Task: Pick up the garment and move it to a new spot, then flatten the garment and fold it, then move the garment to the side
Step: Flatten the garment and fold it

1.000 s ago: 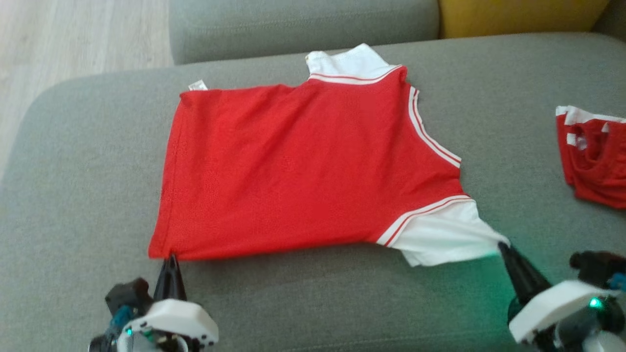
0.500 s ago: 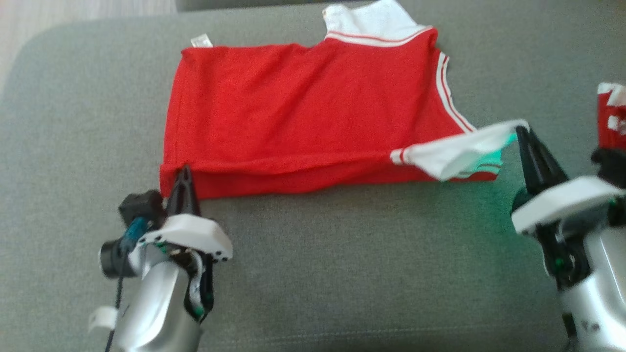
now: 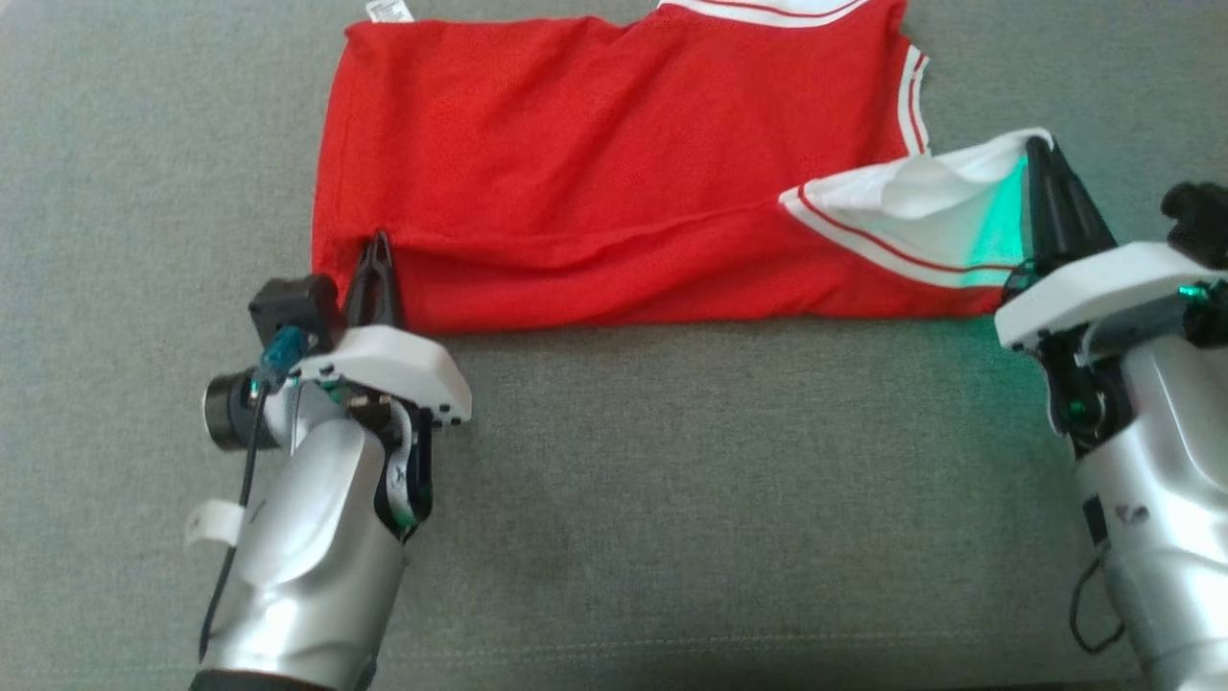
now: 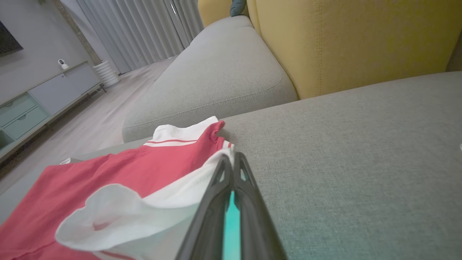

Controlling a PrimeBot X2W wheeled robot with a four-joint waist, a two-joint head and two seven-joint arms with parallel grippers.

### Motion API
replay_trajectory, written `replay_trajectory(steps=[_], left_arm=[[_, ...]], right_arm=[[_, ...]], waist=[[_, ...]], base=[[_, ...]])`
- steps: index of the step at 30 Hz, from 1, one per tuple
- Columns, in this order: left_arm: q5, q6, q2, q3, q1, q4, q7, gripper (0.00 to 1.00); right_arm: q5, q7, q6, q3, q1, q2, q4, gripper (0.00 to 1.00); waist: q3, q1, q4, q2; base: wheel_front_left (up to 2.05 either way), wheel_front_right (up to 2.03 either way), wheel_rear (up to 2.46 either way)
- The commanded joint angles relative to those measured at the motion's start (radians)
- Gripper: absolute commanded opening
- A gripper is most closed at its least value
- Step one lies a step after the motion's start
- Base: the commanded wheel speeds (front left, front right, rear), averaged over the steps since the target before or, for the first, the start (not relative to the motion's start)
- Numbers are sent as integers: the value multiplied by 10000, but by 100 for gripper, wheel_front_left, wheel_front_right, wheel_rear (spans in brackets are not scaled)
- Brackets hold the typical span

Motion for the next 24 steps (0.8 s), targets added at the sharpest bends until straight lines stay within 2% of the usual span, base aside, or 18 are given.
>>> replay_trajectory(steps=[1, 6, 7, 8, 9, 14, 24], left_arm=[[-9, 70, 185, 216, -426, -224, -53, 0], [9, 157, 185, 267, -542, -189, -53, 0], [94, 175, 185, 249, -555, -165, -53, 36], [128, 163, 185, 229, -551, -154, -53, 100], [142, 155, 185, 222, -521, -168, -53, 100], [334, 346, 185, 357, 56, -757, -53, 100], [213, 570, 185, 369, 2049, -1866, -53, 100]], right_arm=[[-10, -251, 65, 225, -406, -46, -48, 0], [53, -640, 65, 393, -751, 5, 622, 0], [34, -737, 65, 451, -822, 5, 782, 4], [0, -873, 65, 525, -896, 10, 889, 91], [-33, -1033, 65, 647, -955, 12, 914, 100], [-139, -1466, 65, 733, -732, -94, 1017, 100], [189, -1528, 65, 153, 1388, 82, 809, 100]], waist=[[58, -1, 51, 0], [103, -1, 85, 0], [109, -1, 92, 0], [112, -1, 102, 0], [110, -1, 113, 0], [-5, -1, 194, 0], [-374, -1, 349, 0]], base=[[0, 0, 0], [0, 0, 0], [0, 0, 0], [0, 0, 0], [0, 0, 0], [0, 0, 0], [0, 0, 0]])
